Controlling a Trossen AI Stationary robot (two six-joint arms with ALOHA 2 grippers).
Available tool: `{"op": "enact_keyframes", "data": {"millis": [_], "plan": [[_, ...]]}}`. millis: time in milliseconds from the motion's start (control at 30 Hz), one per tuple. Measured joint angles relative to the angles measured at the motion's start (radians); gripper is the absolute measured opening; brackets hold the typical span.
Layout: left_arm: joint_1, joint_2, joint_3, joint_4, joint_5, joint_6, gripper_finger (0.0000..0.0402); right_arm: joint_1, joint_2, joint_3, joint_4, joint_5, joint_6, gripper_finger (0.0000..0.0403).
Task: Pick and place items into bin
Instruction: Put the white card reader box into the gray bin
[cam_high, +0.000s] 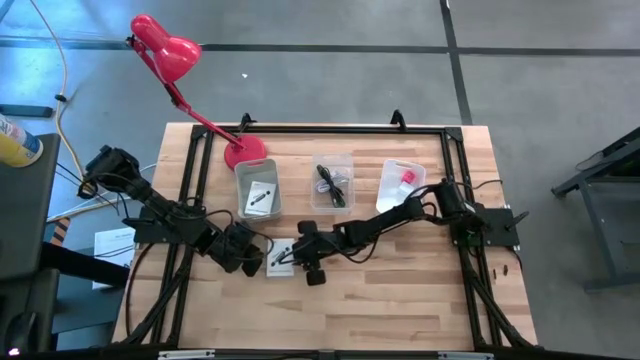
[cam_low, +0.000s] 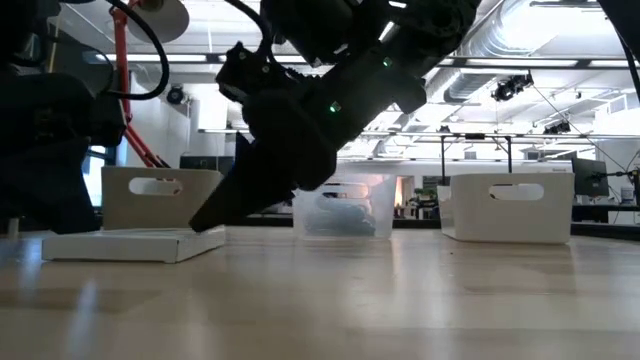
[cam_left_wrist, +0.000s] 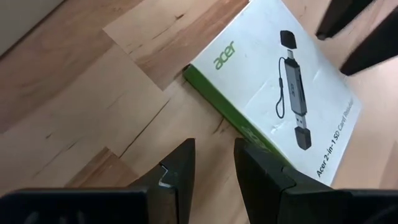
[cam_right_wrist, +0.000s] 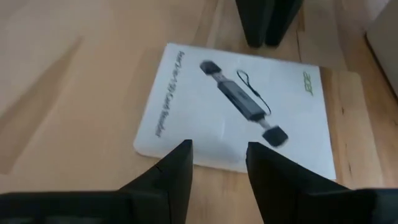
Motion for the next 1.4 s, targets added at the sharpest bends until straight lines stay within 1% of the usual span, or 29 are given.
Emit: {"op": "enact_keyframes", "data": {"millis": [100, 367, 833, 1133, 1400], "plan": [[0.000, 0.021, 0.000, 0.027, -0.010, 0.001, 0.0101, -0.001, -0.001, 0.000, 0.022, -0.021, 0.000, 0.0142], [0.000, 0.060, 0.001, 0.100, -0.017, 0.001, 0.0101, -0.014, 0.001, 0.001, 0.038, -0.018, 0.017, 0.0142], [0.000, 0.061, 0.000, 0.108, -0.031, -0.006, 0.0101, -0.024, 0.059, 0.006, 0.043, -0.028, 0.071, 0.0142], [0.000, 0.061, 0.000, 0.110, -0.032, 0.000, 0.0101, -0.024, 0.061, 0.005, 0.046, -0.030, 0.071, 0.0142], [0.000, 0.062, 0.000, 0.118, -0.021, 0.002, 0.0101, -0.023, 0.033, 0.002, 0.037, -0.025, 0.049, 0.0142]]}}
